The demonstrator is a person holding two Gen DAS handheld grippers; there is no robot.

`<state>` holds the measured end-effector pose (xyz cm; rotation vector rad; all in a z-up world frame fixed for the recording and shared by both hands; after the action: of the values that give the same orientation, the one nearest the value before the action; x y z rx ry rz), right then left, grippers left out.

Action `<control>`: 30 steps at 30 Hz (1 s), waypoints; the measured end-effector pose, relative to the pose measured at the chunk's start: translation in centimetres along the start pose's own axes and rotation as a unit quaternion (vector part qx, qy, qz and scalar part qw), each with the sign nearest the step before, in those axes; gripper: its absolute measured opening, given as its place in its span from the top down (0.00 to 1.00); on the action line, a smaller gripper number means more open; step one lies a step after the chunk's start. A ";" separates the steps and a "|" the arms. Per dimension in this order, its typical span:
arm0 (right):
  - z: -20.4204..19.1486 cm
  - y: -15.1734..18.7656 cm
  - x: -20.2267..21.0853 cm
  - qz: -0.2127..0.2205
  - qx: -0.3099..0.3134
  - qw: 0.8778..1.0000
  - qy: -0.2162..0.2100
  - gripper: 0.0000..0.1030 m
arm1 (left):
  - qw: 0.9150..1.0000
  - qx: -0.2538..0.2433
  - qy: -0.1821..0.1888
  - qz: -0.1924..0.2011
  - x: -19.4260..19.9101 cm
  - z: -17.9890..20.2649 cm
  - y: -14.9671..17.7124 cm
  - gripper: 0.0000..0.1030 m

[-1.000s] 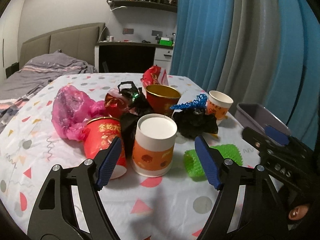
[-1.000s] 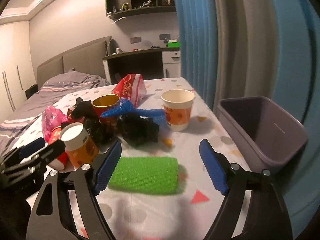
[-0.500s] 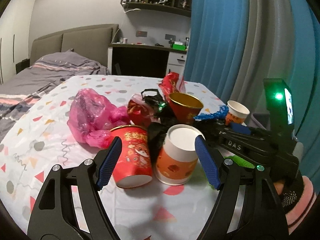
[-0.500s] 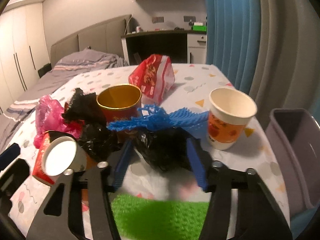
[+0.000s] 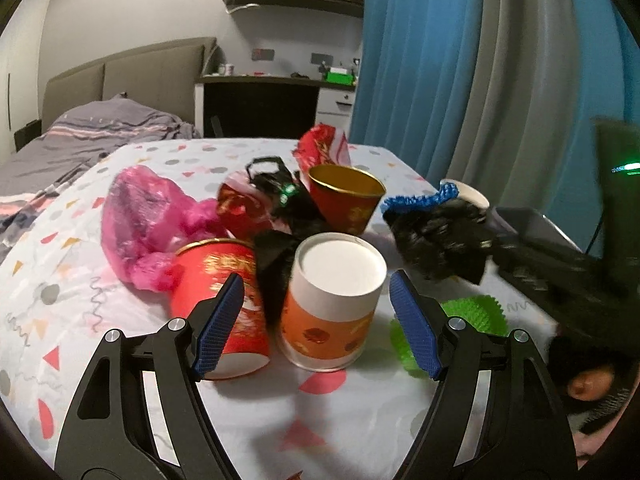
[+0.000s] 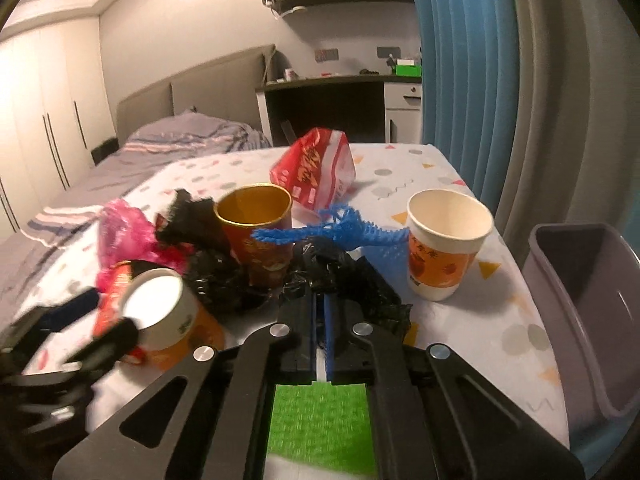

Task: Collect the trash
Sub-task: 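Grasp the white-orange paper cup with the left tool while the right tool grasps the black bag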

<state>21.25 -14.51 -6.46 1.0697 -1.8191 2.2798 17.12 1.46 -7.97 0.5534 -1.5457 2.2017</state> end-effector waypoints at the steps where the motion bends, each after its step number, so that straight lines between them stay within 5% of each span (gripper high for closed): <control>1: 0.1 0.0 0.7 0.005 -0.003 1.000 -0.002 0.97 | 1.000 -0.001 0.002 -0.003 -0.3 0.2 0.0 0.28; 9: 0.5 0.6 4.7 0.028 -0.017 0.999 -0.019 0.97 | 0.999 0.000 0.004 -0.032 -2.7 0.6 -0.2 0.44; 15: 0.4 1.0 6.0 0.034 -0.015 0.999 -0.017 0.97 | 0.999 -0.004 0.004 -0.033 -3.1 0.7 -0.4 0.45; 30: 1.6 0.6 11.3 0.082 -0.029 0.996 -0.029 0.97 | 0.999 0.008 0.041 0.025 2.3 2.1 -1.8 0.46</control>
<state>13.09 -20.35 -0.91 1.0224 -2.0544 2.2893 16.34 0.30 -4.65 0.4266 -1.5164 2.2468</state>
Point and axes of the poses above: each gripper's, at about its wrist camera, not at the fingertips, and x roughly against the way its jaws point, z to its right, y to its underside, the point moved 4 cm from there along -x, roughly the way its jaws point, and after that the axes turned 14 degrees about x, right-handed, at the moved point
